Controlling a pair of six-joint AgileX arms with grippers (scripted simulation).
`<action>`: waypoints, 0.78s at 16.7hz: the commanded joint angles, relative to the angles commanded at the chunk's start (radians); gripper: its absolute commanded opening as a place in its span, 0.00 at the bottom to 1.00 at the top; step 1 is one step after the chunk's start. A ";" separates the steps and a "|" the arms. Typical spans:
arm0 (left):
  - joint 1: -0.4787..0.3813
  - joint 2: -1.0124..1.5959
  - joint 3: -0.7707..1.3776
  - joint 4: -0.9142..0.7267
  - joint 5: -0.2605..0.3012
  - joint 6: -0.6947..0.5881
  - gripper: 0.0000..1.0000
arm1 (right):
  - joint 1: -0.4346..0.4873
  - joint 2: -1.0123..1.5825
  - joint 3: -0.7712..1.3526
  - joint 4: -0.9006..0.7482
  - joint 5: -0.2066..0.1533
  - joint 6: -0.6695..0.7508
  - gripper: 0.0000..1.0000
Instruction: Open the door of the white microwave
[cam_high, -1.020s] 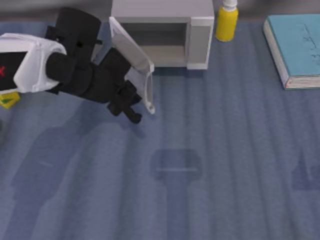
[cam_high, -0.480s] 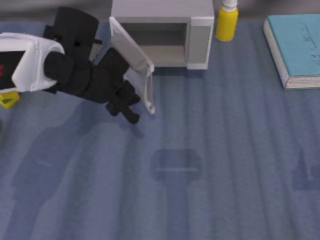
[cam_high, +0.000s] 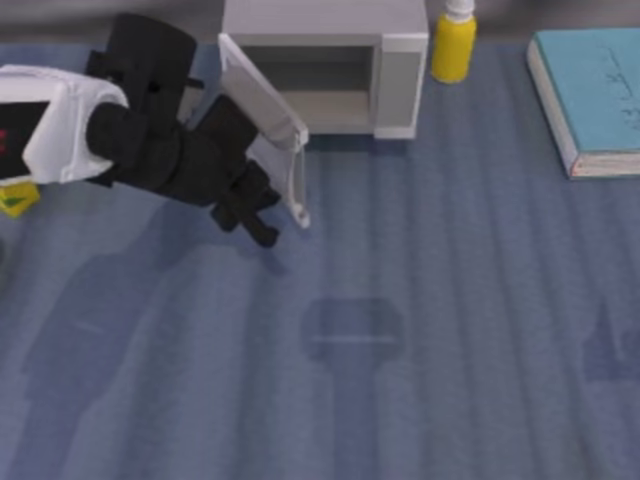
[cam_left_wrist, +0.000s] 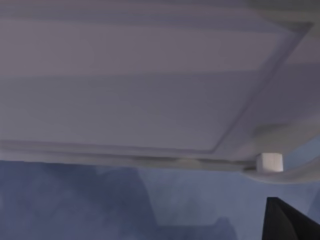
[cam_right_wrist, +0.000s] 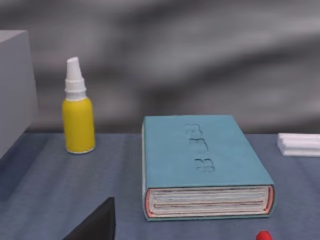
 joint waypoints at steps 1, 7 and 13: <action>0.000 0.000 0.000 0.000 0.000 0.000 0.00 | 0.000 0.000 0.000 0.000 0.000 0.000 1.00; 0.000 0.000 0.000 0.000 0.000 0.000 0.00 | 0.000 0.000 0.000 0.000 0.000 0.000 1.00; 0.000 0.000 0.000 0.000 0.000 0.000 0.08 | 0.000 0.000 0.000 0.000 0.000 0.000 1.00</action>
